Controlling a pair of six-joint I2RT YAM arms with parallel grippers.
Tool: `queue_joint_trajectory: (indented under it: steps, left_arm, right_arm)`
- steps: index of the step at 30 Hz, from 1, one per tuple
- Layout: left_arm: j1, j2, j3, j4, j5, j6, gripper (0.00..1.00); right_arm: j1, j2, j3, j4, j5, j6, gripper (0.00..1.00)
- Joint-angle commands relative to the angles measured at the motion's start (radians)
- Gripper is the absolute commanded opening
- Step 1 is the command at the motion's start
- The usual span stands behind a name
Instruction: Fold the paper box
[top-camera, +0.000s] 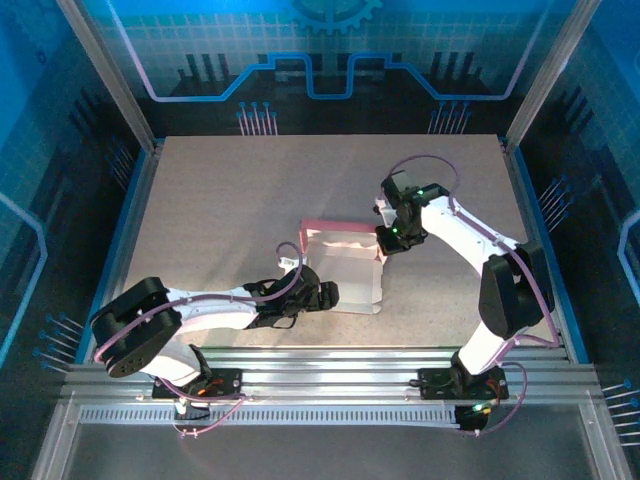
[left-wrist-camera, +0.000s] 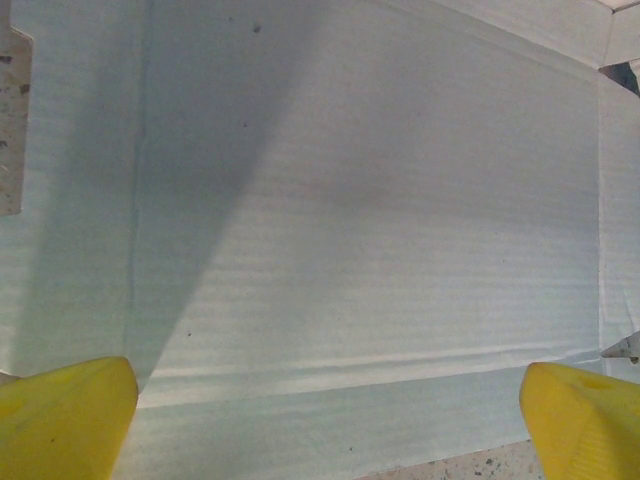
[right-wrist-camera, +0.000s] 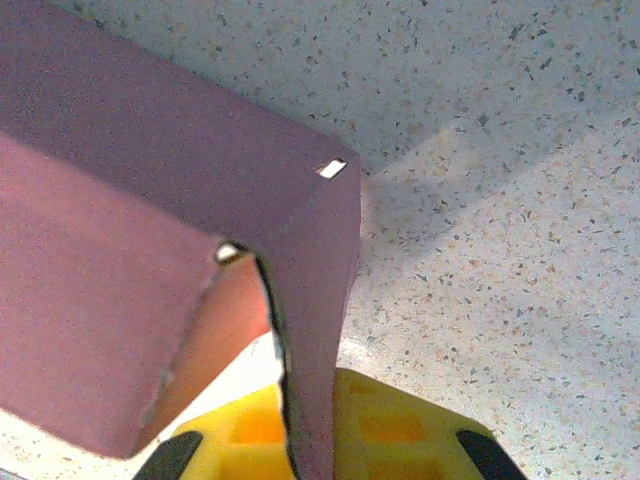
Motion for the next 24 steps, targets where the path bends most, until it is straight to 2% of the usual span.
queue_joint_trajectory:
  steps: [1,13,19,24]
  left_arm:
    - [-0.015,0.037,0.001,-0.08,0.037,-0.021,0.99]
    - [-0.02,0.043,0.003,-0.057,0.053,-0.038,0.99]
    - [-0.02,0.023,0.003,-0.038,0.08,-0.074,0.99]
    - [-0.02,-0.01,-0.002,-0.033,0.095,-0.09,0.99]
  right_arm:
    - [0.01,0.005,0.038,-0.037,-0.055,0.0,0.08]
    - [0.024,0.036,0.034,-0.024,-0.121,0.046,0.07]
    - [0.039,0.022,-0.022,0.066,-0.12,0.112,0.08]
    - [0.067,0.036,-0.042,0.118,-0.06,0.135,0.07]
